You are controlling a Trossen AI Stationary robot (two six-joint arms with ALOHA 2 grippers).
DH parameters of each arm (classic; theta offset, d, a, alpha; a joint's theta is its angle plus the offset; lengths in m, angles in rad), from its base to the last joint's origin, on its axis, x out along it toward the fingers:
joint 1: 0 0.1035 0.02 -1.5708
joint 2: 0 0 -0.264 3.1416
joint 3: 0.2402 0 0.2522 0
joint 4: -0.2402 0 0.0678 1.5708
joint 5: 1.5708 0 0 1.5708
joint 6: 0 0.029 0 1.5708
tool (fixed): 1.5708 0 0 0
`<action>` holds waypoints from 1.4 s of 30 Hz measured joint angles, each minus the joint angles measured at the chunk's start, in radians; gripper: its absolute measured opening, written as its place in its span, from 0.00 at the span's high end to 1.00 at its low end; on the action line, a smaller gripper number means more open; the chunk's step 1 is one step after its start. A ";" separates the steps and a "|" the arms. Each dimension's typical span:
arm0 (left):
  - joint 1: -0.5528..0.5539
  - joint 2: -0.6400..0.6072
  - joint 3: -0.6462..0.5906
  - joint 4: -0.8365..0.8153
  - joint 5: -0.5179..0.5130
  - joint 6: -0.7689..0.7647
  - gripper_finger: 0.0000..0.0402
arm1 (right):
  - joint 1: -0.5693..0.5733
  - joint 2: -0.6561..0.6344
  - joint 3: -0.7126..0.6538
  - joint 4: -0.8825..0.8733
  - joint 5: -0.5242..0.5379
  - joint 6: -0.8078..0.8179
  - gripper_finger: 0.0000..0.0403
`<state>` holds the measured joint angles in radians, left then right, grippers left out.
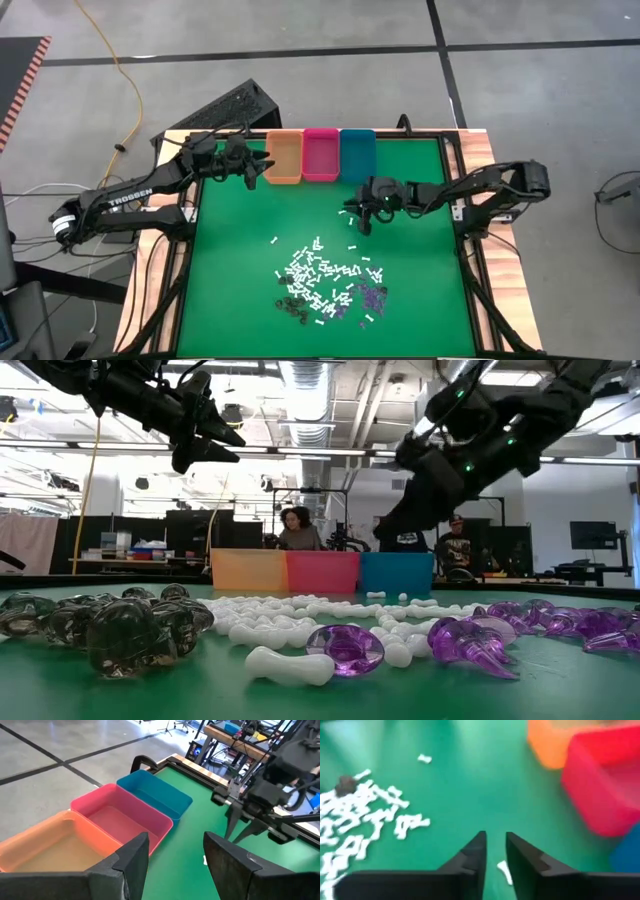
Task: Sort Halloween decoration
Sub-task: Put the white bone toy into the blue bin
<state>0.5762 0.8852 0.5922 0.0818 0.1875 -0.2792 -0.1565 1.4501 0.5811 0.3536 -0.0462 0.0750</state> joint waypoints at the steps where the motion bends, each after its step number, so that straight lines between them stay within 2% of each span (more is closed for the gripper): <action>1: 0.000 0.000 0.000 -0.003 0.000 0.005 0.56 | -0.006 0.017 0.011 -0.035 -0.015 -0.003 0.68; 6: 0.000 0.000 0.000 -0.021 -0.001 0.014 0.56 | -0.016 0.108 0.154 -0.280 -0.029 -0.143 0.53; 12: 0.000 0.000 0.000 -0.040 -0.009 0.014 0.56 | -0.025 0.195 0.294 -0.430 -0.042 -0.275 0.50; 20: 0.000 0.000 0.000 -0.056 -0.008 0.034 0.56 | -0.077 0.208 0.299 -0.451 -0.068 -0.369 0.52; 24: 0.000 0.000 0.000 -0.057 -0.008 0.040 0.56 | -0.084 0.208 0.299 -0.451 -0.111 -0.373 0.52; 29: 0.000 0.000 0.000 -0.057 -0.008 0.040 0.56 | -0.080 0.209 0.299 -0.442 -0.113 -0.387 0.53; 39: -0.001 0.000 0.000 -0.073 -0.008 0.040 0.56 | -0.082 0.304 0.314 -0.424 -0.115 -0.376 0.53; 42: -0.001 0.000 0.000 -0.074 -0.009 0.040 0.56 | -0.088 0.304 0.315 -0.440 -0.115 -0.364 0.55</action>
<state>0.5751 0.8848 0.5926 0.0074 0.1787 -0.2390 -0.2445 1.7538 0.8959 -0.0861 -0.1608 -0.2888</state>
